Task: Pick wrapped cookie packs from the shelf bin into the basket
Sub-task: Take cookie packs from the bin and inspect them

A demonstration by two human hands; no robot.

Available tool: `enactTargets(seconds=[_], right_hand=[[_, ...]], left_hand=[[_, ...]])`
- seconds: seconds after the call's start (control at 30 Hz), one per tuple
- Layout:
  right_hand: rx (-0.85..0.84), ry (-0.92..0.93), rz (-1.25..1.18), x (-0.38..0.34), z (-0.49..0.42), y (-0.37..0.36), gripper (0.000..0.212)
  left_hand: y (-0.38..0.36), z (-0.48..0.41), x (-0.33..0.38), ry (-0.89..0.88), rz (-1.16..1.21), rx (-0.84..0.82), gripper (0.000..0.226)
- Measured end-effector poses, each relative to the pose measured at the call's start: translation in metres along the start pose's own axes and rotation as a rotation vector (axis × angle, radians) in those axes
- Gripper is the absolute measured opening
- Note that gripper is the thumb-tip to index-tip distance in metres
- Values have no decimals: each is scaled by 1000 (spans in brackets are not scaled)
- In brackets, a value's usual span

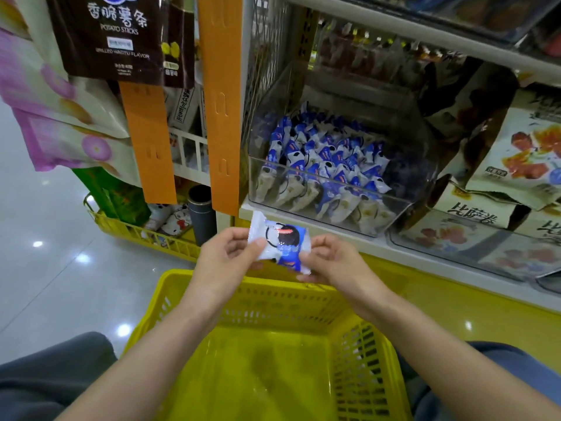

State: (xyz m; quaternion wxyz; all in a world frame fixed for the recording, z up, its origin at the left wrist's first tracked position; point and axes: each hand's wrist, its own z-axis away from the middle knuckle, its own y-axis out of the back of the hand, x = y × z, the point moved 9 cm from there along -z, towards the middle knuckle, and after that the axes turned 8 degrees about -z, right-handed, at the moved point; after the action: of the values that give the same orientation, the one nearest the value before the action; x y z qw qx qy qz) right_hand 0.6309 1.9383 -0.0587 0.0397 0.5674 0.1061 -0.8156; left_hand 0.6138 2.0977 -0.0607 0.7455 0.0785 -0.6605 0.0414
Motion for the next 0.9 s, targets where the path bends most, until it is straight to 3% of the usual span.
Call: enactTargets(seconds=[0.1, 0.2, 0.23, 0.3, 0.4, 0.73, 0.9], right_hand=[[-111, -64, 288, 17, 3, -13, 37], [-70, 182, 683, 6, 5, -17, 64], [-59, 282, 687, -2, 8, -21, 60], [-68, 401, 610, -14, 11, -26, 32], [-51, 462, 585, -18, 10, -24, 3], [63, 647, 840, -34, 22, -26, 12], [226, 652, 781, -46, 21, -7, 11]], left_hand=[[9, -2, 4, -71, -79, 54, 13], [5, 1, 12, -182, -300, 30, 20], [2, 3, 14, -217, -375, 18, 22], [-4, 7, 16, -245, -447, -14, 22], [-8, 9, 14, -221, -458, -33, 21], [-15, 5, 9, -158, -380, -115, 20], [-4, 9, 15, -250, -539, 48, 9]])
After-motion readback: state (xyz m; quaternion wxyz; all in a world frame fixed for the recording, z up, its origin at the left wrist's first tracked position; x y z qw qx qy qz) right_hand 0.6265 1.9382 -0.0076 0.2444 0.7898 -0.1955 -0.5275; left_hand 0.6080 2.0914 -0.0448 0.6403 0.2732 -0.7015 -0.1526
